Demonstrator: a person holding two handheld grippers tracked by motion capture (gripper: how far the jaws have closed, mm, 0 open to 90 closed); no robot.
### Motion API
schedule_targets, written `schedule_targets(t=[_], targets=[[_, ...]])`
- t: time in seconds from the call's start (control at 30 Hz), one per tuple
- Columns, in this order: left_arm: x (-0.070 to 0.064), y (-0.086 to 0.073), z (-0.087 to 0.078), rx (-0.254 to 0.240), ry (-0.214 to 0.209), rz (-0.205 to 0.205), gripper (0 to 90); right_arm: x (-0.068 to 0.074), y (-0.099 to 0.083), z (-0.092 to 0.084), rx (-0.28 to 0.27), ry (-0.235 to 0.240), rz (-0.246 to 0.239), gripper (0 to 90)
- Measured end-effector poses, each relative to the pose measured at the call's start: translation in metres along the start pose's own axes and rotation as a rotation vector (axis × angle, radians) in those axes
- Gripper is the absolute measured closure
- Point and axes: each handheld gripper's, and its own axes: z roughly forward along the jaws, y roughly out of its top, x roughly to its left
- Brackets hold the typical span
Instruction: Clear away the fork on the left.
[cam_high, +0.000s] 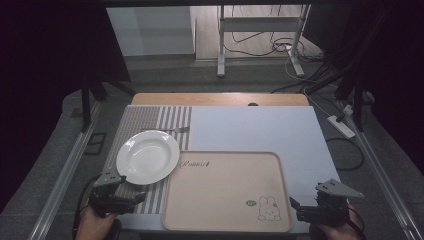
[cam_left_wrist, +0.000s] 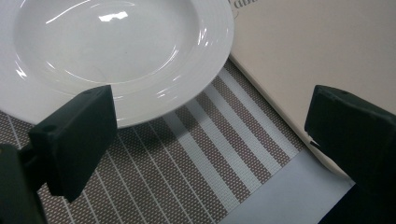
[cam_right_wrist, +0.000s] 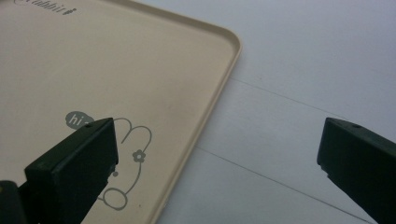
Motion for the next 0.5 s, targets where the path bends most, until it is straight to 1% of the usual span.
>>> schedule_targets(t=[0.2, 0.27, 0.33, 0.43, 0.5], targets=[[0.003, 0.001, 0.0, 0.004, -0.013, -0.027, 0.1, 0.001, 0.0, 0.001, 0.008, 0.002, -0.008, 0.0], [0.003, 0.002, 0.001, 0.008, -0.014, -0.027, 0.1, 0.001, 0.0, 0.0, 0.006, 0.003, -0.009, 0.0], [0.003, 0.003, 0.002, 0.004, -0.012, -0.02, 0.1, 0.0, 0.0, 0.0, 0.0, 0.005, -0.006, 0.0], [0.001, 0.009, 0.005, 0.0, 0.001, 0.012, 0.1, 0.001, 0.0, 0.0, 0.004, 0.006, -0.009, 0.0], [0.001, 0.012, 0.008, 0.001, -0.003, 0.024, 0.1, 0.001, 0.0, 0.0, 0.005, 0.007, -0.012, 0.0]])
